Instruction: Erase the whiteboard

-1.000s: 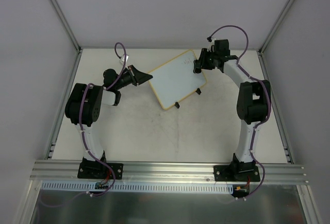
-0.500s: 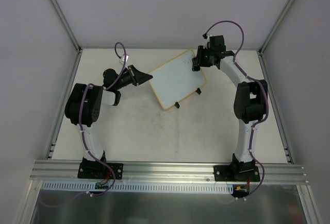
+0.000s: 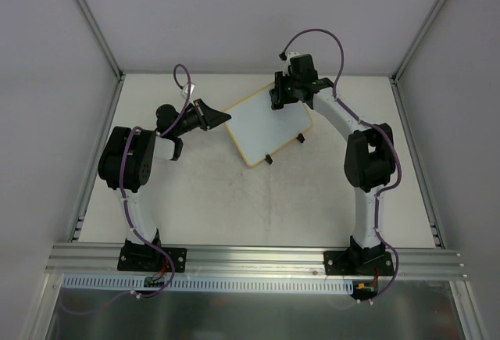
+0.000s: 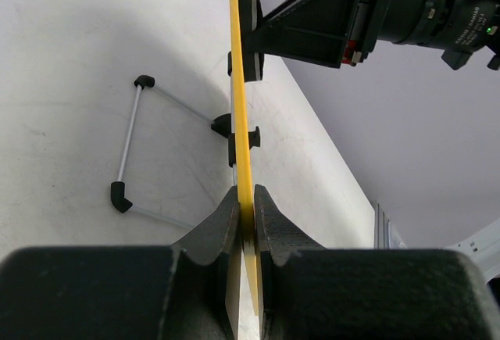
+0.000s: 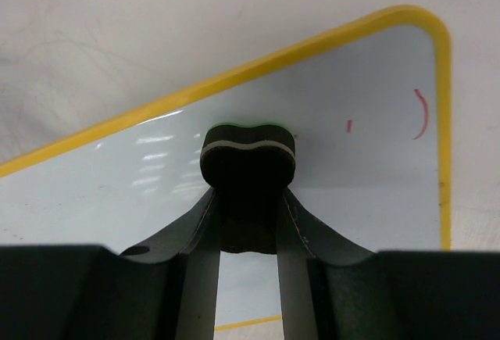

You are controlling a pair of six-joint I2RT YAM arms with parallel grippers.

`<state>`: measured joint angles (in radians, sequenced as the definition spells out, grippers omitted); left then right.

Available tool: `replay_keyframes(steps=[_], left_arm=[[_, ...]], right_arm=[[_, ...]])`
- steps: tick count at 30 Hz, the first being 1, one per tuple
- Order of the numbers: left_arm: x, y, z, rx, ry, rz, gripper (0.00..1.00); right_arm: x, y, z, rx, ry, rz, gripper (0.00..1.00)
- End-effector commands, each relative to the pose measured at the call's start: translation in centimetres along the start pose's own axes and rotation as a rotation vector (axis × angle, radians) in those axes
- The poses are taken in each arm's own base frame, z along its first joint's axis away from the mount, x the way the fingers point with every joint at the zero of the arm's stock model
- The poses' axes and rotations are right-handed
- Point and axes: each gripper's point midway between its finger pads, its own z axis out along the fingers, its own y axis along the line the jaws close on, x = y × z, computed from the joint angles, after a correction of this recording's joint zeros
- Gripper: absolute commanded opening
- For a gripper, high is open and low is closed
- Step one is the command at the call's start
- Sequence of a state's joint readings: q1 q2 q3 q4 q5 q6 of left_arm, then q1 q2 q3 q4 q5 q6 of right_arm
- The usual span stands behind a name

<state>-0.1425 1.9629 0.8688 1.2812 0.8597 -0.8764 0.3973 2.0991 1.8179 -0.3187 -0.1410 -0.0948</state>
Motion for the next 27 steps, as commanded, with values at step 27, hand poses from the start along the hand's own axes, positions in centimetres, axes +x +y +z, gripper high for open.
replay_keyframes(steps=[27], left_arm=[[0.6,-4.1,0.2,0.186,0.061,0.171,0.00]], right_arm=[[-2.7,-3.3,-0.5,0.008,-0.014,0.168,0.00]])
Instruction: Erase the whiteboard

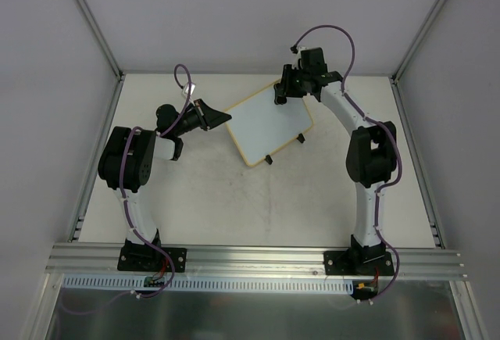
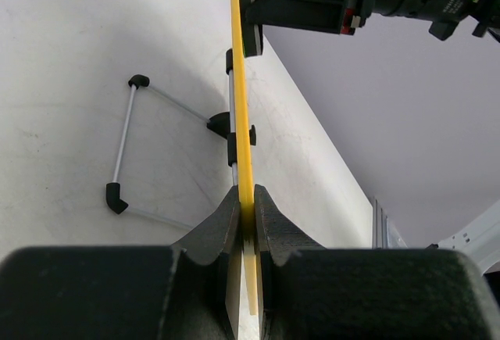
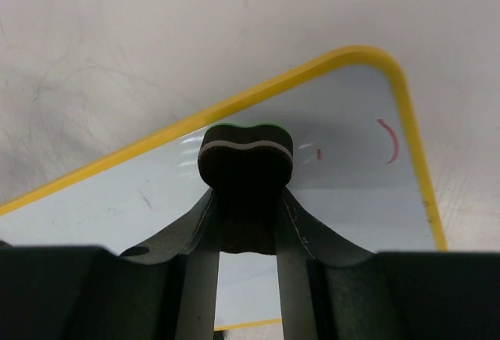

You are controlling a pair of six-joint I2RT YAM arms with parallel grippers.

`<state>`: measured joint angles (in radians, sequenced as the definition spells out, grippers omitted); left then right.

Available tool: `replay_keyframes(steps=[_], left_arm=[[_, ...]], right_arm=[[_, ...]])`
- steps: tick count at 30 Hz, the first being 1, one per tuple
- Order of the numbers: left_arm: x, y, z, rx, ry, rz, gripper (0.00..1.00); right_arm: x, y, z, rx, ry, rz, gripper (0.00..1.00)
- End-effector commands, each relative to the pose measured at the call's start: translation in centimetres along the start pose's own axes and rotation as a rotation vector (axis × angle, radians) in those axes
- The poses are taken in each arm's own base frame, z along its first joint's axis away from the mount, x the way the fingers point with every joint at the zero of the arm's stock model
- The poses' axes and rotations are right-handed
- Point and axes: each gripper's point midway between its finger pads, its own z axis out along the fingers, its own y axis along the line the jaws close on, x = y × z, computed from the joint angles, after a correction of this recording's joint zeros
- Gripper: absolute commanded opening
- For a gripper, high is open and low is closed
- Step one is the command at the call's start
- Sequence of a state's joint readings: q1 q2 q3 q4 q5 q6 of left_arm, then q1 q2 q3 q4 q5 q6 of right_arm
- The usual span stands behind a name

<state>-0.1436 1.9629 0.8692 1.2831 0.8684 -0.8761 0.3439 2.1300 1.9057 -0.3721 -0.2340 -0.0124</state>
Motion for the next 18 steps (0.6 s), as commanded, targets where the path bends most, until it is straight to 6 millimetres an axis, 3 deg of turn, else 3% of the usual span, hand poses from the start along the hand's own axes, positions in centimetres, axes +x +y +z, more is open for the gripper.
replay_keyframes(steps=[1,7,18], left_arm=[[0.5,-4.1,0.2,0.181,0.054,0.172,0.00],[0.5,-4.1,0.1,0.180,0.057,0.173,0.00],[0.5,-4.0,0.2,0.177,0.059,0.174,0.00]], right_arm=[[-1.2,-2.7,0.0,0.062,-0.018,0.068,0.00],[-2.2,-4.6,-0.1,0.099,-0.034,0.085,0.00],[-1.2,-7.0,0.3,0.139,0.005,0.100,0.00]])
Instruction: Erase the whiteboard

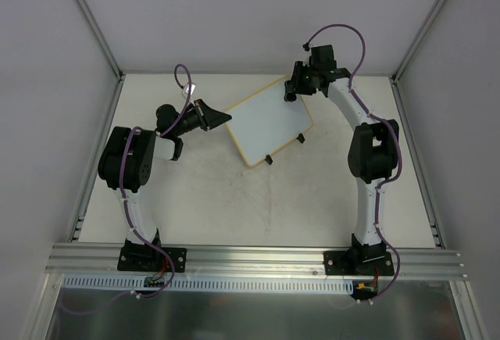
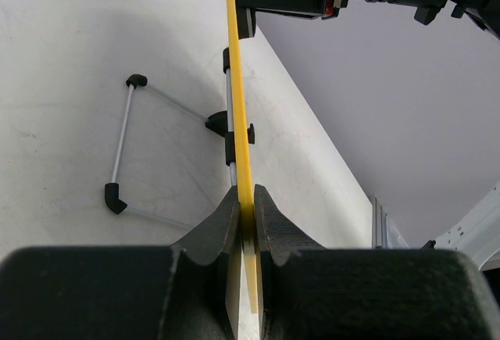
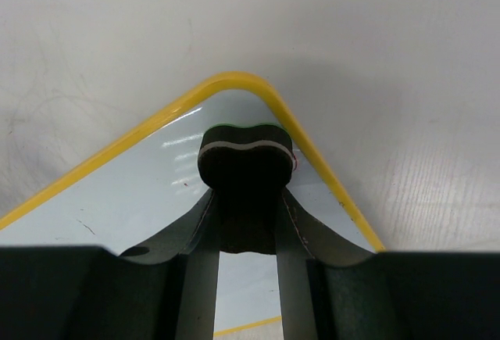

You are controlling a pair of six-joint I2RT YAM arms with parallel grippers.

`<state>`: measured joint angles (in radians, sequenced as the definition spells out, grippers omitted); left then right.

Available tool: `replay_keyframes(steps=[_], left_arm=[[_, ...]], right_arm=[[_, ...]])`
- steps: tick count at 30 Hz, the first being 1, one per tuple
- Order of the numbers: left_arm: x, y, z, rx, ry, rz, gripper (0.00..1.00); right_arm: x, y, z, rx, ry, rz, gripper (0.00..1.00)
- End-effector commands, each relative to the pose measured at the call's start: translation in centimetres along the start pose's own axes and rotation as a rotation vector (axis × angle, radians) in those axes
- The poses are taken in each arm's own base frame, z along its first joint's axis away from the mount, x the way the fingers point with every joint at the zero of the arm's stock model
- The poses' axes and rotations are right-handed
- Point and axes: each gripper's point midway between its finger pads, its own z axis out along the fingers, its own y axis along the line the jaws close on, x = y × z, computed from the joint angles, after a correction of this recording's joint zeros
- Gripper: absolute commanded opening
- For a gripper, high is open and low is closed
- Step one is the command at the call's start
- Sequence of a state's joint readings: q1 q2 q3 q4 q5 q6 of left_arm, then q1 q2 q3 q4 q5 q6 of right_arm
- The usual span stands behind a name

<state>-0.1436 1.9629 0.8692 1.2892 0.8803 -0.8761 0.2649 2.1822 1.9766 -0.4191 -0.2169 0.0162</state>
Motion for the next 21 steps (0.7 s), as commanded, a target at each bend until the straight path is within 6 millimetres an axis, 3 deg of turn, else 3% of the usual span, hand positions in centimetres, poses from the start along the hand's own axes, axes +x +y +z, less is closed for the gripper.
replay_keyframes(steps=[1,12,21], left_arm=[[0.5,-3.7,0.2,0.165,0.052,0.168,0.00],[0.4,-3.8,0.2,0.165,0.050,0.171,0.00],[0.4,-3.7,0.3,0.163,0.049,0.168,0.00]], right_arm=[[0.2,-2.5,0.5,0.068,0.020,0.018,0.00],[3.3,-2.9,0.4,-0.048,0.120,0.087,0.00],[7.8,-2.7,-0.7,-0.086,0.206,0.146,0.00]])
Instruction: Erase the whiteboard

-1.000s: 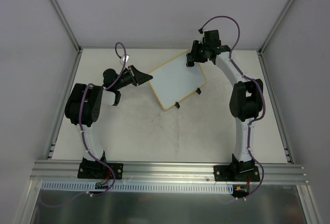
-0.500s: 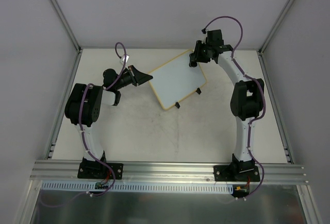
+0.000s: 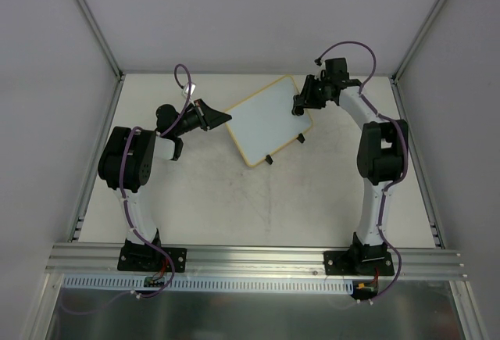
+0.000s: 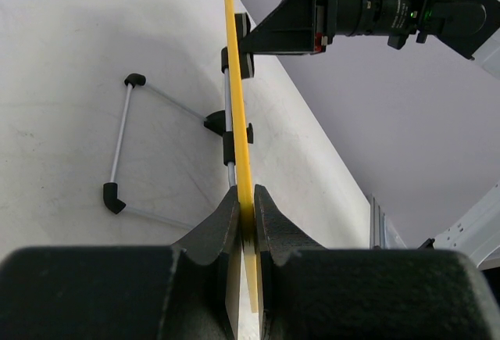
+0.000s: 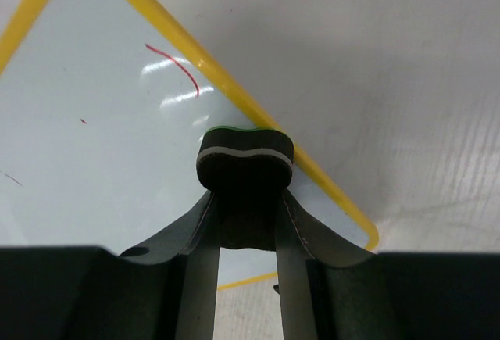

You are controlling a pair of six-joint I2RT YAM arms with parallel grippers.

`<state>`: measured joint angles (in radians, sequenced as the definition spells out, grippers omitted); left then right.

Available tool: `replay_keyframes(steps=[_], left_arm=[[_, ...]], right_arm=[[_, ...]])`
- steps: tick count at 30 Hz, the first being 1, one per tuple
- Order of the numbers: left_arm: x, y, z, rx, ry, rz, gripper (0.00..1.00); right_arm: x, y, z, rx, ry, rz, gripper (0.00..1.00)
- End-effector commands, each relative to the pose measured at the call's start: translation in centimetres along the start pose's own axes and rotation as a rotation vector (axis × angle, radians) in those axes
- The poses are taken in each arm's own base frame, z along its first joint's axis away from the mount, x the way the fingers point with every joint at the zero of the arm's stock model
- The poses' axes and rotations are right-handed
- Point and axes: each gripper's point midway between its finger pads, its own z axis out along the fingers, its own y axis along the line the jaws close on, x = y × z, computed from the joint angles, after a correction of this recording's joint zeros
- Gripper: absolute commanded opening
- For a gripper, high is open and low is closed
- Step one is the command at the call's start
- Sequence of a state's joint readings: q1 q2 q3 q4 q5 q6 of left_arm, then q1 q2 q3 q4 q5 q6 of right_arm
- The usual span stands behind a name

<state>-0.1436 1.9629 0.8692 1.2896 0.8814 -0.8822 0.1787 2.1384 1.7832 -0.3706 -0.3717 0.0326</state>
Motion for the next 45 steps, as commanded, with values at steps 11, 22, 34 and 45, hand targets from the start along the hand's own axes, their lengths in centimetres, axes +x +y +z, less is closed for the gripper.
replay_keyframes(steps=[11,22,34,45], left_arm=[[0.4,-4.0,0.2,0.169,0.050,0.179,0.00],[0.5,-3.7,0.3,0.161,0.061,0.182,0.00],[0.6,-3.9,0.3,0.170,0.077,0.183,0.00],[0.9,-4.2,0.1,0.180,0.108,0.197,0.00]], right_arm=[[0.0,0.7,-0.7,0.045,-0.011,-0.010,0.00],[-3.2,-1.4,-0.9,0.219,-0.101,-0.187,0.00],[-5.7,1.2,-0.3,0.196,-0.157,-0.279,0.00],[-6.7,4.2,0.6,0.180,-0.190,-0.363,0.00]])
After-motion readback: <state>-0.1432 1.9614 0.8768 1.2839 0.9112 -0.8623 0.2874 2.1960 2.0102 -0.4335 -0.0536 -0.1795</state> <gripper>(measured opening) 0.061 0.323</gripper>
